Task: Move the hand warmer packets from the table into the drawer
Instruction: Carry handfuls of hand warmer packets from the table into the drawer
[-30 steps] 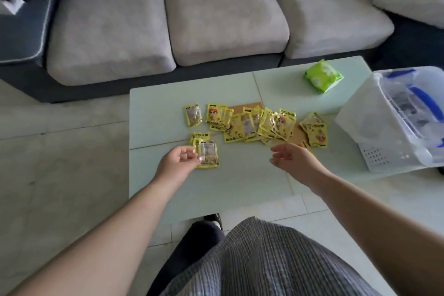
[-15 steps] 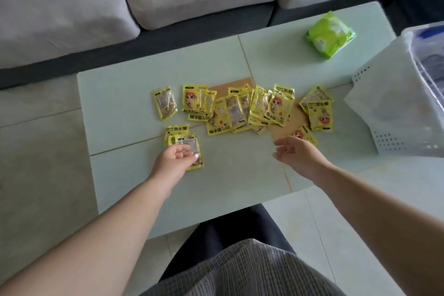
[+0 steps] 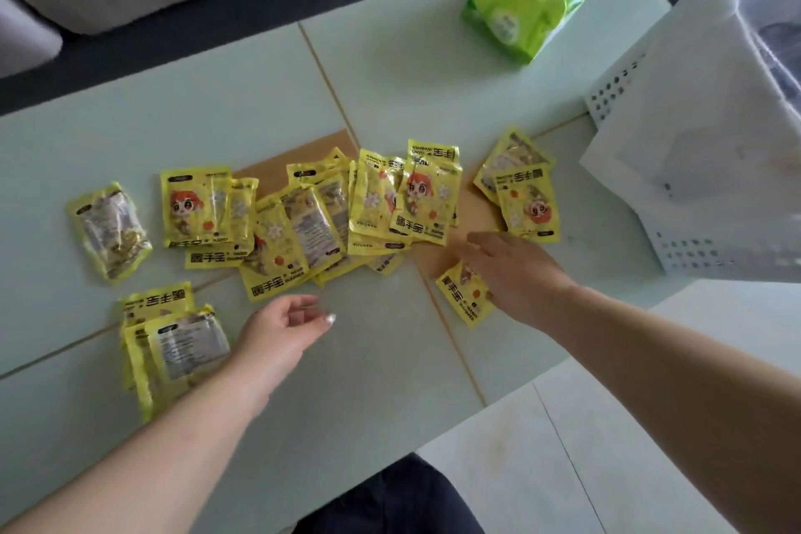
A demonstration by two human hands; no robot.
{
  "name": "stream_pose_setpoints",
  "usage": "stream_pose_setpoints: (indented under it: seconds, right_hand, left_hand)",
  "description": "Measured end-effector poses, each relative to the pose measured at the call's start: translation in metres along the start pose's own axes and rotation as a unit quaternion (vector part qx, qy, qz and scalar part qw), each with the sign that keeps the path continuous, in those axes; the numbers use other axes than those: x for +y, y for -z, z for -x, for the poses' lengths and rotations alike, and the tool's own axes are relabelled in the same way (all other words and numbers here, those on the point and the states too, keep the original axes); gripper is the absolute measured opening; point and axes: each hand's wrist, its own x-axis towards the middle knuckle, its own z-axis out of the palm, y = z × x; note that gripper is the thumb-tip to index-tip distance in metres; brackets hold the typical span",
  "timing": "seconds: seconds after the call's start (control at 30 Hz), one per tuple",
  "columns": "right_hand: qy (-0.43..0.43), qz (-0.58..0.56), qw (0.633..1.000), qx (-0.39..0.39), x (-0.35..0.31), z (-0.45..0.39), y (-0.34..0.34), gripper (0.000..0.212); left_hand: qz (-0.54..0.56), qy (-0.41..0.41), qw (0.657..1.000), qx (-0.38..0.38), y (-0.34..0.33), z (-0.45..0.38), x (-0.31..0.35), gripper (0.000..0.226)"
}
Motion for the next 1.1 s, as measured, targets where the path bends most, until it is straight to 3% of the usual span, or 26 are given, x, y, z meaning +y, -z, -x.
stream_pose_setpoints:
  seconds: [0.13,0.33,0.4,0.47,0.6,0.7,0.83,0.9,1.1]
  right_hand:
    - [0.069,0.129,0.989,0.035,0.003,-0.012,-0.017,0.062]
    - [0.095,0.189,0.975,0.061,-0.006,-0.021,-0.021,0.038]
    - [0.098,0.206,0.973,0.039,-0.013,-0.020,-0.015,0.029]
    - [0.104,0.204,0.973,-0.003,-0.024,-0.021,-0.009,0.035]
    - [0.069,0.070,0.995,-0.032,-0.048,-0.028,0.013,0.044]
    - [-0.007,-0.159,0.987,-0.034,-0.075,-0.033,0.030,0.028]
    - [-0.069,-0.413,0.908,0.014,-0.112,-0.048,0.033,0.022]
    - [-0.089,-0.530,0.843,0.041,-0.130,-0.053,0.033,0.019]
    - [-0.150,-0.791,0.593,0.013,-0.183,-0.062,0.010,0.026]
  left_hand:
    - [0.001,0.015,1.000,-0.005,-0.009,-0.020,-0.003,0.021]
    - [-0.005,0.020,1.000,0.011,-0.001,-0.021,0.001,0.025]
    - [-0.004,0.023,1.000,0.019,0.005,-0.015,0.004,0.027]
    - [-0.008,0.023,0.999,0.034,0.019,-0.005,0.009,0.027]
    - [0.009,0.030,0.998,0.051,0.046,0.005,0.008,0.026]
    - [0.001,0.046,0.994,0.099,0.064,0.006,-0.004,0.025]
    - [-0.101,0.057,0.956,0.270,0.085,0.002,-0.029,0.030]
    - [-0.162,0.066,0.926,0.334,0.091,0.001,-0.036,0.048]
    - [-0.177,0.101,0.921,0.333,0.085,-0.011,-0.062,0.084]
